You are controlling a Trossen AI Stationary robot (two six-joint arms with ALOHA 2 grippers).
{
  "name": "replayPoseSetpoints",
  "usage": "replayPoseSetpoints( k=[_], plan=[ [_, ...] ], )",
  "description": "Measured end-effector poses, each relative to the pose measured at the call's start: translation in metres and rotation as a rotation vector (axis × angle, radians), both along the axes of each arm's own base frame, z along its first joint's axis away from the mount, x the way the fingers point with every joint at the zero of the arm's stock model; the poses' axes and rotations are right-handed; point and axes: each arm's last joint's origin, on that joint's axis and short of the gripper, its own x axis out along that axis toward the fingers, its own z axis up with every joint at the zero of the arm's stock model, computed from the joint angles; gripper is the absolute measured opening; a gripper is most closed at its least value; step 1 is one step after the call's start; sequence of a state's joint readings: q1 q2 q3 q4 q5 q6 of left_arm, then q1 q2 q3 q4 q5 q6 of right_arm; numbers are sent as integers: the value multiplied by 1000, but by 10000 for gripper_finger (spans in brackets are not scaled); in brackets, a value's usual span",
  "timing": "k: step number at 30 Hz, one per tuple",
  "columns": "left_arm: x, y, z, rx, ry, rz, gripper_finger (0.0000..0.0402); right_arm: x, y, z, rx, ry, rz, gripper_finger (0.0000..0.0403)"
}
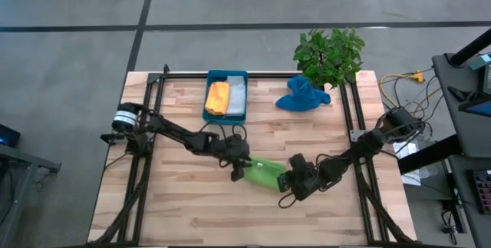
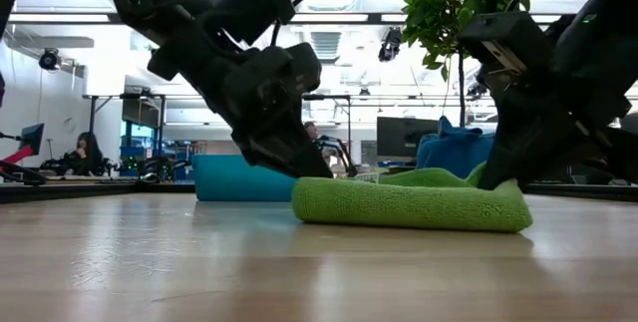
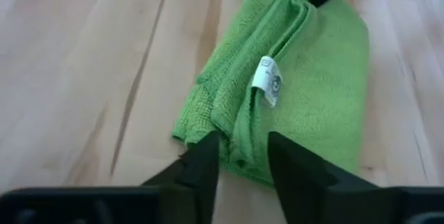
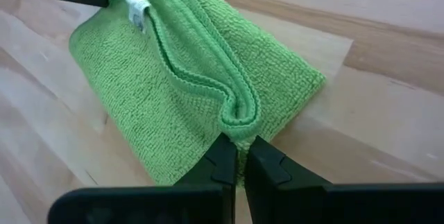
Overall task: Fold microfiber towels
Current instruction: Fold the green microfiber cloth
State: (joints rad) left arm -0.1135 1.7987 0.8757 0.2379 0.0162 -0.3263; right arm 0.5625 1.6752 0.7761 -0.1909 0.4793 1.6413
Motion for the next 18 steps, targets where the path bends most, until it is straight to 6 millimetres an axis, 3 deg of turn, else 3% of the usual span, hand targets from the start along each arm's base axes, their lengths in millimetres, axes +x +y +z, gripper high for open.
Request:
replayPoseSetpoints(
  k=[5, 10, 14, 18],
  plan=[
    [3, 0, 8, -2, -40, -45, 162, -1, -1, -1, -7, 10, -5, 9],
    [7, -12, 18, 47, -106, -195, 176, -1, -1, 0, -6, 10, -7, 9],
    [10, -25, 23, 142, -152, -312, 163, -1, 0, -1, -3, 18, 4, 9],
    [11, -30, 22, 271, -173, -406, 117, -1, 0, -1, -1, 19, 6, 9]
  ],
)
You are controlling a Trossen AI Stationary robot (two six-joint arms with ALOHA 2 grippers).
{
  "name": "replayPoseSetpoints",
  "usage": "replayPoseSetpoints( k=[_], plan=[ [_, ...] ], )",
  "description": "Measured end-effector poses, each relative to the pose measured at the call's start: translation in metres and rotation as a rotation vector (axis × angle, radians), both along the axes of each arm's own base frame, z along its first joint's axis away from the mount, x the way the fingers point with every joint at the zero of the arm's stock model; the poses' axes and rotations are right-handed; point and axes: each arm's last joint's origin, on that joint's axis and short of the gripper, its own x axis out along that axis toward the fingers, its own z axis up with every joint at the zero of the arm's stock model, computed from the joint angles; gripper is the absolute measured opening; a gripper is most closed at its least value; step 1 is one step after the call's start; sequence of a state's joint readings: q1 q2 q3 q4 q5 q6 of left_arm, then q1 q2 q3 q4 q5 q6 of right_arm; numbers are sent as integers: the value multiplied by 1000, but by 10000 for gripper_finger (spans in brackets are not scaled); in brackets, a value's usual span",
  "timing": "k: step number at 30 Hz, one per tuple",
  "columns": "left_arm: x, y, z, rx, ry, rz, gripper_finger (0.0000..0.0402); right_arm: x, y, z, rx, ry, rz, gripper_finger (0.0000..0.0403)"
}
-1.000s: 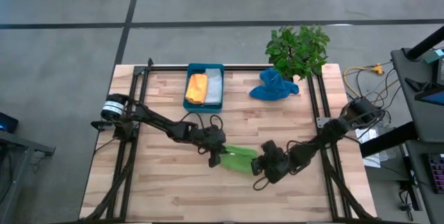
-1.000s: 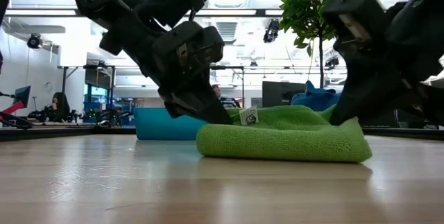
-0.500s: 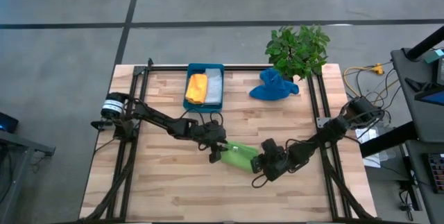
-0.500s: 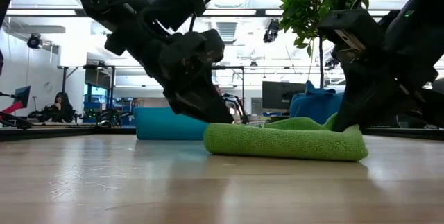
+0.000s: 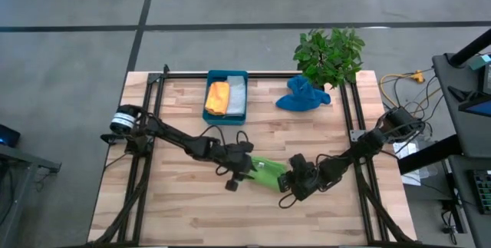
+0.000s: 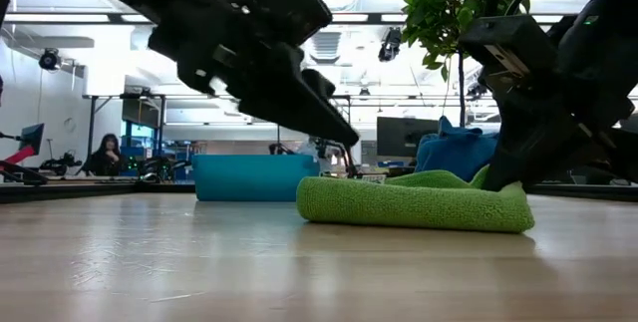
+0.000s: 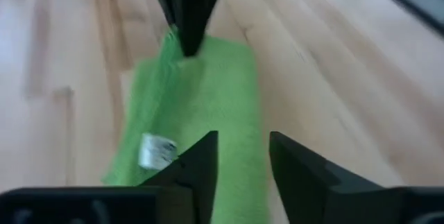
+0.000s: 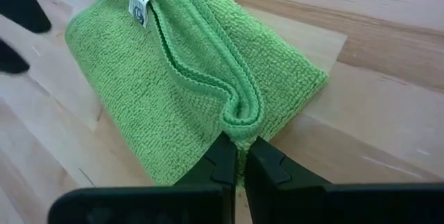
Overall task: Fold microfiber towels
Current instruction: Fold the green microfiber cloth
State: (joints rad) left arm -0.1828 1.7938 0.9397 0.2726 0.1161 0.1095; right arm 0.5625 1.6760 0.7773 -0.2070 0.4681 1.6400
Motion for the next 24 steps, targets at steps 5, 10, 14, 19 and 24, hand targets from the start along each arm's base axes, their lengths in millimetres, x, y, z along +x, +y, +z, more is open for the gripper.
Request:
replayPoseSetpoints(
  k=[5, 10, 14, 19, 24],
  plan=[
    [6, 5, -4, 114, -23, -40, 60, 0, 0, 0, -1, 0, 2, 9],
    [20, 11, -16, 142, -8, -37, 45, 0, 0, 0, 1, 2, 7, 9],
    [30, 16, -26, 154, 77, -26, 64, 1, 1, 1, 12, -4, 6, 9],
    [34, 17, -34, 157, 136, -22, 103, 0, 1, 2, 11, 2, 15, 9],
    [33, 19, -35, 125, 151, 14, 136, 0, 0, 2, 8, 8, 12, 36]
  ],
)
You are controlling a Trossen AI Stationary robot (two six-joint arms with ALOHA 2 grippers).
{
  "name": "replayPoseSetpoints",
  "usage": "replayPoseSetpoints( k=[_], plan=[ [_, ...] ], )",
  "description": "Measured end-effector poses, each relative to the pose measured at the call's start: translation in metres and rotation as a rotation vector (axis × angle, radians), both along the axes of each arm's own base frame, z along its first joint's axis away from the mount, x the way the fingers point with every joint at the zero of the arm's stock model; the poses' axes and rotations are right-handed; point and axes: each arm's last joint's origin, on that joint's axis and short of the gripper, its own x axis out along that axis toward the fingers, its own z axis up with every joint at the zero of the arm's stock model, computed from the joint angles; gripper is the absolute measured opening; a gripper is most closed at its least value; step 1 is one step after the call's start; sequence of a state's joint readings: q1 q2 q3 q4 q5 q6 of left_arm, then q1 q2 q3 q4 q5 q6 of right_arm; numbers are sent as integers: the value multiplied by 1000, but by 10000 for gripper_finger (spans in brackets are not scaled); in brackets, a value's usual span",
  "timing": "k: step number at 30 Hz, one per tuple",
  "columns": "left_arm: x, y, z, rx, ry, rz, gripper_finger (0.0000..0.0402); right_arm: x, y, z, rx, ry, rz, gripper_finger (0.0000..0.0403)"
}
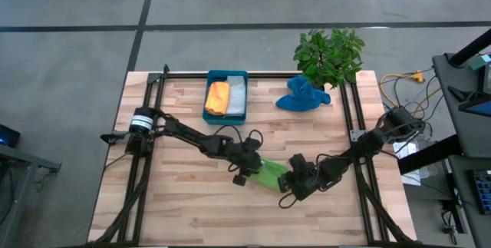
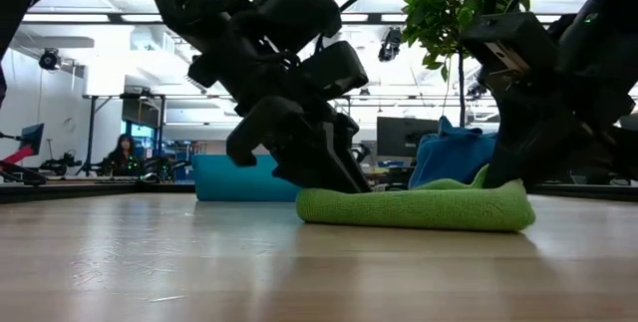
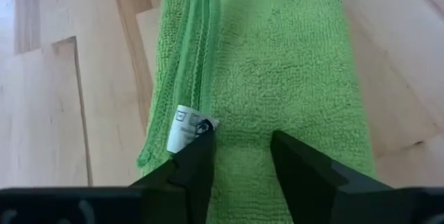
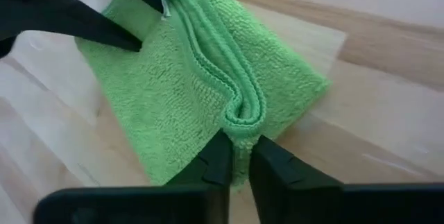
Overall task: Fold microfiber towels
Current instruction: Fold the green microfiber cloth
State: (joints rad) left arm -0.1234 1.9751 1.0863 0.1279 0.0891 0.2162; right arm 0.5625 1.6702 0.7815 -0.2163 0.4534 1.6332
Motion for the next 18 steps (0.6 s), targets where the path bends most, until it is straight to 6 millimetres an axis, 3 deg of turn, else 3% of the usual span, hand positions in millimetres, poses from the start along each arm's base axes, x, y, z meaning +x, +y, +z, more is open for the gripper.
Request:
replayPoseSetpoints(
  k=[8, 13, 18],
  plan=[
    [-1, 1, -1, -47, 21, 58, 148, -9, -6, 26, -82, -46, 32, 154],
    [-1, 2, -1, -65, 28, 81, 148, -6, -3, 48, -214, -162, 206, 210],
    [-1, 3, -1, -67, 30, 86, 148, 7, 6, 46, -324, -225, 420, 238]
  ],
)
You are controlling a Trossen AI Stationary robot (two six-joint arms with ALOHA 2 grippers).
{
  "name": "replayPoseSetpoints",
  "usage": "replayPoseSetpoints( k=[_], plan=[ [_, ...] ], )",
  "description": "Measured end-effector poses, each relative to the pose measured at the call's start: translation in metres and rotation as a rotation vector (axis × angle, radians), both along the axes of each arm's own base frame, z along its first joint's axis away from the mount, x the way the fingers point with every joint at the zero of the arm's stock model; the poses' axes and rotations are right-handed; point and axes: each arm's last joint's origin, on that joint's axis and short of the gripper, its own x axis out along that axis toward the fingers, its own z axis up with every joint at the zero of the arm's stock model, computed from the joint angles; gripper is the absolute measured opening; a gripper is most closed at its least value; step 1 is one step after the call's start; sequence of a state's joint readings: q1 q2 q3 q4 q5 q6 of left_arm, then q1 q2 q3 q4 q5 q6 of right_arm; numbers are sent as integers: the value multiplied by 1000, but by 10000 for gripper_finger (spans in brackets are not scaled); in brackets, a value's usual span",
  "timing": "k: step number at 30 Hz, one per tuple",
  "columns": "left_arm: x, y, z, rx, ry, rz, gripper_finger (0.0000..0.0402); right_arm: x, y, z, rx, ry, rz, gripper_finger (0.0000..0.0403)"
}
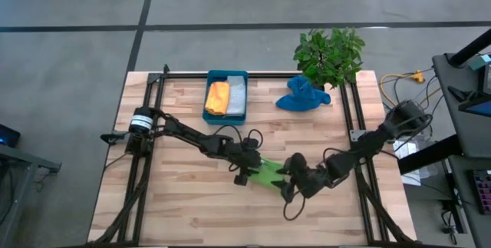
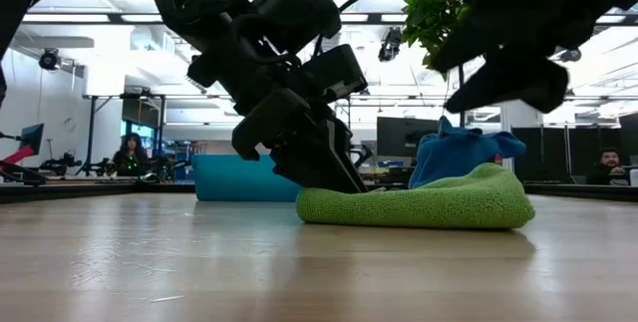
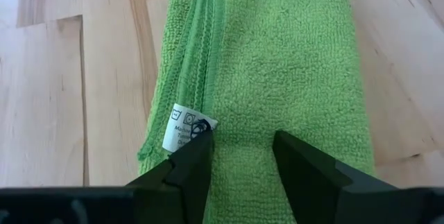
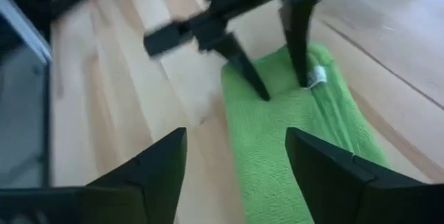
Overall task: Fold microfiber towels
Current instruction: Fold the green microfiber cloth
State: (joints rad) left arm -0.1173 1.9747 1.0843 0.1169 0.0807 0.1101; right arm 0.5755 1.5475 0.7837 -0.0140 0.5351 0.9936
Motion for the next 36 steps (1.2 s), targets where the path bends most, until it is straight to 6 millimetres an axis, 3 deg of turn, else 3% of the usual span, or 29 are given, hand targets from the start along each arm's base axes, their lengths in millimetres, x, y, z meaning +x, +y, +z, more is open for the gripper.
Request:
replayPoseSetpoints(
  k=[7, 15, 25, 36],
  plan=[
    [0, 0, 0, -2, 0, 1, 148, 16, 6, -28, -136, 96, 71, 275],
    [0, 0, 0, -2, 0, 2, 148, 12, 3, -49, -205, 230, 78, 323],
    [0, 2, -1, -22, 12, 25, 148, 5, -3, -51, -253, 312, 77, 336],
    [-4, 23, -4, -296, 138, 389, 148, 4, 0, -28, -16, 182, -97, 336]
  ],
)
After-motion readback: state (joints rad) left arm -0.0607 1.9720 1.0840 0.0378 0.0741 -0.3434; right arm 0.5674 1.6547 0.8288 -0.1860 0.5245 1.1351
